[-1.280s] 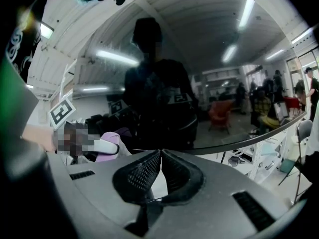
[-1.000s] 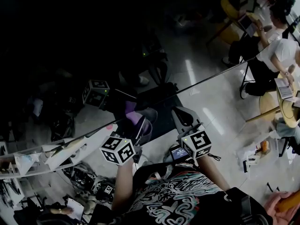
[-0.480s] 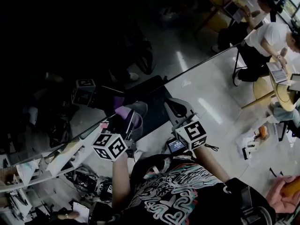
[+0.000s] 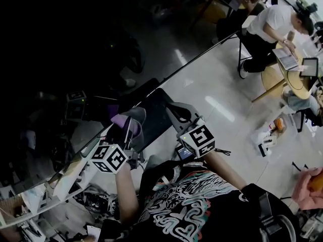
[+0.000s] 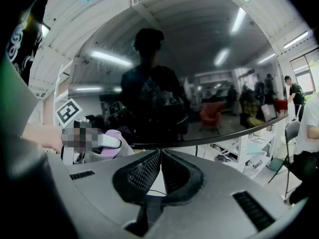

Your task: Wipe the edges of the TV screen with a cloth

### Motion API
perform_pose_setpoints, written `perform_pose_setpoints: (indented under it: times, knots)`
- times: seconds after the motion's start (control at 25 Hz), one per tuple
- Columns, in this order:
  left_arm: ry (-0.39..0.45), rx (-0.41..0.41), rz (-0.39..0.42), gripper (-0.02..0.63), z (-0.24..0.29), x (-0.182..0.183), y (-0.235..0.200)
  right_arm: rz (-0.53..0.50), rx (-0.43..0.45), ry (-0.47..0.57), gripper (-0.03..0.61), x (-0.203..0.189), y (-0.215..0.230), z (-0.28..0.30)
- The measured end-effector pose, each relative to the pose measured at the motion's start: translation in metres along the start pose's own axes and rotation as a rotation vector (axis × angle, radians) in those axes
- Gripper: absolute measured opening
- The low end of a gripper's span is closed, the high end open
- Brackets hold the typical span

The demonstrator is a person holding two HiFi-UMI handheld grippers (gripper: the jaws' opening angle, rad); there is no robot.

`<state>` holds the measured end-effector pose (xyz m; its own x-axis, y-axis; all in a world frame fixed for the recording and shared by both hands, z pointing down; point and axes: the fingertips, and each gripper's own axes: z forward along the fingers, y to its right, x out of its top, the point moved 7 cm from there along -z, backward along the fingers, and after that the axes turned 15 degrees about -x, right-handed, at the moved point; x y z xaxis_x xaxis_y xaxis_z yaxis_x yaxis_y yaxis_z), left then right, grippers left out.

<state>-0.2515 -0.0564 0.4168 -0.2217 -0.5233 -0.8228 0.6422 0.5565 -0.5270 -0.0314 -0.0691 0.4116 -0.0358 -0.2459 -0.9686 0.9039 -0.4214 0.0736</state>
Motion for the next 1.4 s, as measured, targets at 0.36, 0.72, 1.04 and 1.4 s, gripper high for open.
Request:
perform_pose_setpoints:
  times: [0.36, 0.72, 1.04, 1.4]
  knots:
    - [0.026, -0.045, -0.032, 0.106, 0.023, -0.005, 0.007, 0.003, -0.05, 0.004, 0.031, -0.003, 0.012, -0.008]
    - [0.064, -0.109, -0.124, 0.106, 0.019, -0.002, -0.002, -0.009, -0.133, -0.008, 0.031, 0.008, -0.015, -0.001]
    - [0.077, -0.156, -0.215, 0.106, 0.022, -0.002, -0.002, -0.005, -0.212, 0.003, 0.031, 0.013, -0.026, -0.01]
    - [0.038, -0.18, -0.227, 0.106, 0.032, 0.002, -0.003, 0.002, -0.289, 0.001, 0.031, 0.015, -0.028, -0.011]
